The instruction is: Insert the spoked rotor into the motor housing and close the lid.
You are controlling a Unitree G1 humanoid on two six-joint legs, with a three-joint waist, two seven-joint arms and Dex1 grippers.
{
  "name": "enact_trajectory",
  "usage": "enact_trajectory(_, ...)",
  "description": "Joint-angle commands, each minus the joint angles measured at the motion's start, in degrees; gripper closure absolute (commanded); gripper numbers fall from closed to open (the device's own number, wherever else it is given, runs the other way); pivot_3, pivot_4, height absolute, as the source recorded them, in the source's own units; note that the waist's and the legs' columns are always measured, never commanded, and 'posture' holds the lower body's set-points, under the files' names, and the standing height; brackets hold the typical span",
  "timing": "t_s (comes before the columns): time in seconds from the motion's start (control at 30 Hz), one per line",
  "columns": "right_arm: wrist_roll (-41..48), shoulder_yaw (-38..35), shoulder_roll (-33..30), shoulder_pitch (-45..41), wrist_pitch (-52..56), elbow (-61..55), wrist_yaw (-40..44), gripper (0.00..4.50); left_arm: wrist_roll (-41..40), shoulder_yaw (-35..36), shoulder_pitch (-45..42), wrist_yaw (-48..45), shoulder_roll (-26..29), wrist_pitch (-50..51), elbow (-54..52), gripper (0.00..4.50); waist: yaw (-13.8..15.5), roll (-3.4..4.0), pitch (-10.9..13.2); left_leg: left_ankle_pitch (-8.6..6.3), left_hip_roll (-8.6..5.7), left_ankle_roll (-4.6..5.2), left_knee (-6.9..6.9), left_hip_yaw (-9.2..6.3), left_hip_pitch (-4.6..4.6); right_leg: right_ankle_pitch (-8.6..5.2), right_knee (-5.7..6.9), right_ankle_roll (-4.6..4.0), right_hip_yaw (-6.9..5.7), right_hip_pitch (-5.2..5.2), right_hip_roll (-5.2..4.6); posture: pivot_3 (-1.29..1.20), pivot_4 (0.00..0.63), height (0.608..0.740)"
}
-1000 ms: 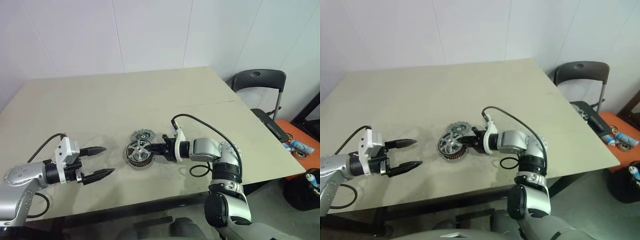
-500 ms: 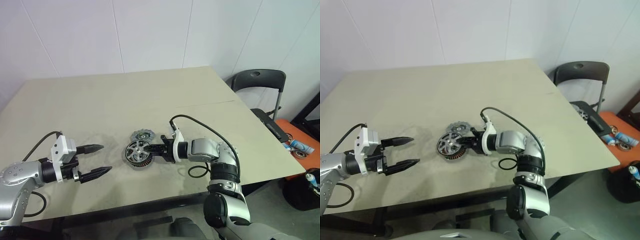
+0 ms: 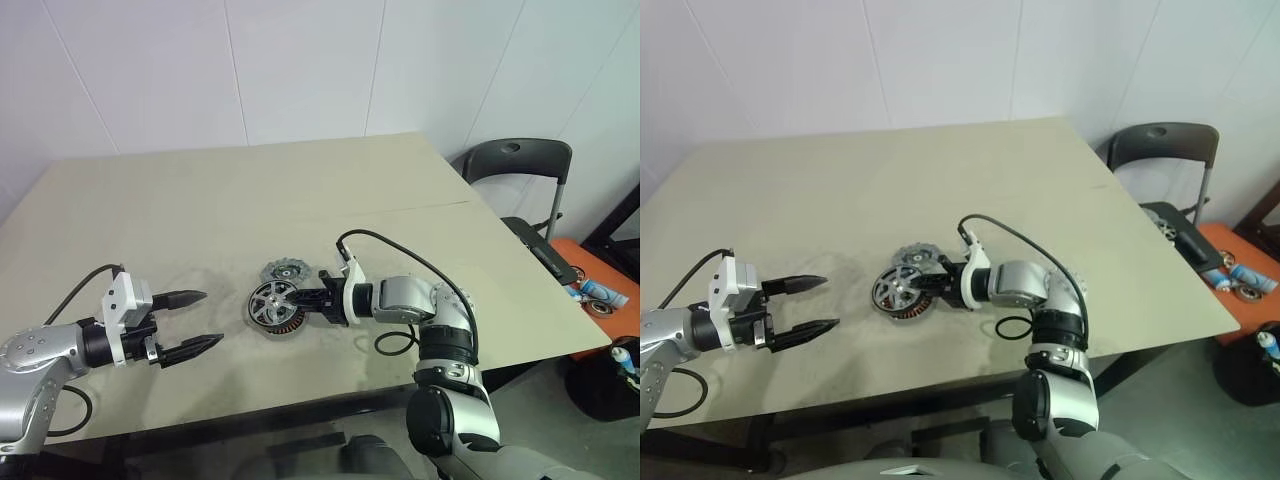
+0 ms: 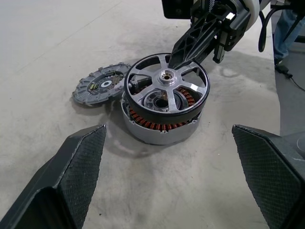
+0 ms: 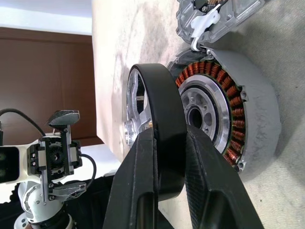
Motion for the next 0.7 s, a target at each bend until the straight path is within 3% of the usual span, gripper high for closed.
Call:
enact_trajectory(0.03,1.3,0.7,1.5,-1.6,-0.7,-0.3,0.8,4.11,-0.8,1.5,0.1,0.2,0.4,-0.2,-1.4,0.00,0.0,0.00,0.0,0.00,0.00,0.00,0.00,0.00,0.00,0.00,0.00,0.00,0.00,0.00,0.00,0.00,0.000,0.740)
enact_trajectory(0.7,-0.3,2.8,0.5,-2.4,-2.2,0.4,3.4,4.11,-0.4,0.8,-1.5,-0.1,0.5,-0.6,0.0,0.00,0.0,0.00,0.0,0.00,0.00,0.00,-0.01,0.00,0.00,0.00,-0.01,0.00,0.00,0.00,-0.01,0.00,0.000,0.740)
